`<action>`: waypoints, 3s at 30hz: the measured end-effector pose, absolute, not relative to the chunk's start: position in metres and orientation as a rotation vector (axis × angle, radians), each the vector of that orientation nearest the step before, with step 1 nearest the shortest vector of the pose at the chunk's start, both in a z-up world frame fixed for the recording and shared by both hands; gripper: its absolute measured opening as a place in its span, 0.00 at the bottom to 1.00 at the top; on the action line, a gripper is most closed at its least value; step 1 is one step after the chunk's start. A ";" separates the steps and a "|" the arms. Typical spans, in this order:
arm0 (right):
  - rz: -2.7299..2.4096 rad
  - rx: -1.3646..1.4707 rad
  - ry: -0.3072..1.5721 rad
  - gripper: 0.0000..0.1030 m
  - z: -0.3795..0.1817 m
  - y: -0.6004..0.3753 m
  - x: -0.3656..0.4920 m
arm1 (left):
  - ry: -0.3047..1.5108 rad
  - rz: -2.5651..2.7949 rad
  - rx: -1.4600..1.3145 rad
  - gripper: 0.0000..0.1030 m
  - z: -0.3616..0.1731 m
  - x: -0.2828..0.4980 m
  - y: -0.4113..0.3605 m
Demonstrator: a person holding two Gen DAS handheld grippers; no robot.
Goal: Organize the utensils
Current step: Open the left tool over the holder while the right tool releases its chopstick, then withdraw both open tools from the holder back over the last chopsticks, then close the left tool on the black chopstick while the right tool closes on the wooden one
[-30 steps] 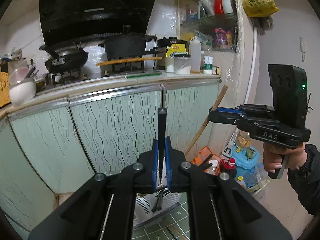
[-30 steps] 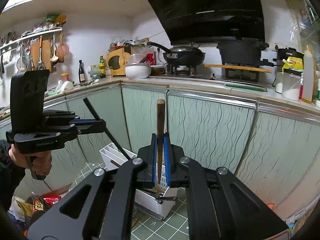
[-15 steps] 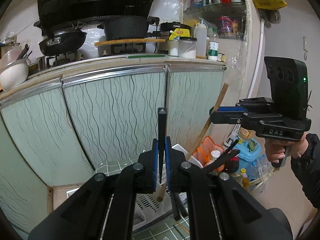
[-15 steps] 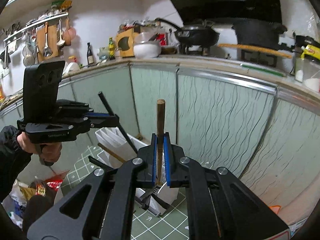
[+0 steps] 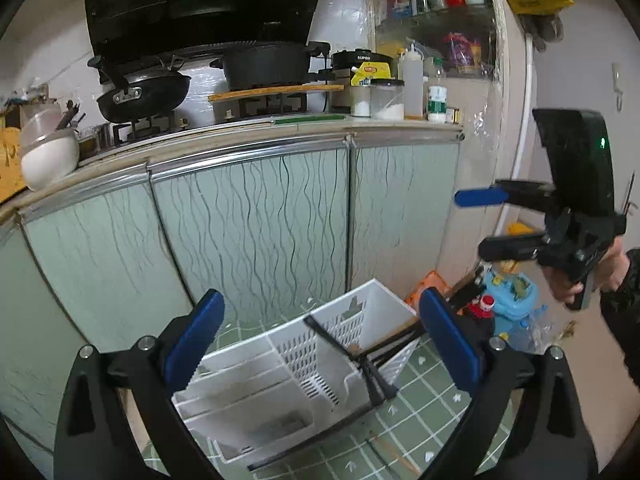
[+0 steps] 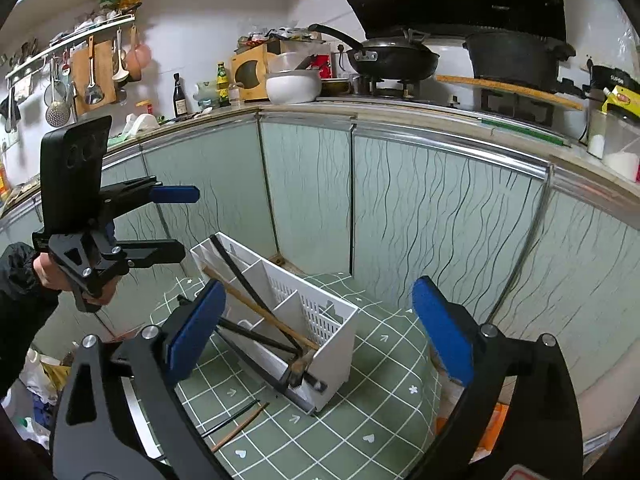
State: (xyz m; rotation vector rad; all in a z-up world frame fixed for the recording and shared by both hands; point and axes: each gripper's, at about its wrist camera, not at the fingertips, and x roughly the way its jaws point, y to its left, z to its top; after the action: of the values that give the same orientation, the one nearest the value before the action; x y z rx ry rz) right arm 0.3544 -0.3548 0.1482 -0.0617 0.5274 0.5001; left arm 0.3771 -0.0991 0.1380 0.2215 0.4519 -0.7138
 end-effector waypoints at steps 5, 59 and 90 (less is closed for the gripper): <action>0.481 -0.066 0.526 0.92 0.152 -0.355 0.334 | 0.435 -0.705 0.240 0.96 0.140 0.354 -0.090; 0.044 -0.016 0.627 0.92 -0.022 -0.301 0.128 | 0.528 -0.245 0.085 0.96 -0.024 0.157 -0.042; 0.136 -0.083 0.705 0.84 -0.100 -0.230 0.132 | 0.566 -0.192 0.145 0.96 -0.079 0.136 -0.010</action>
State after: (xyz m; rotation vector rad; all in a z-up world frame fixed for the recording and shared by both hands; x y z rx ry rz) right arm 0.1323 -0.2298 -0.1004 -0.0827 0.7047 0.1360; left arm 0.1356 -0.0097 -0.0789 0.1446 0.5659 -0.1916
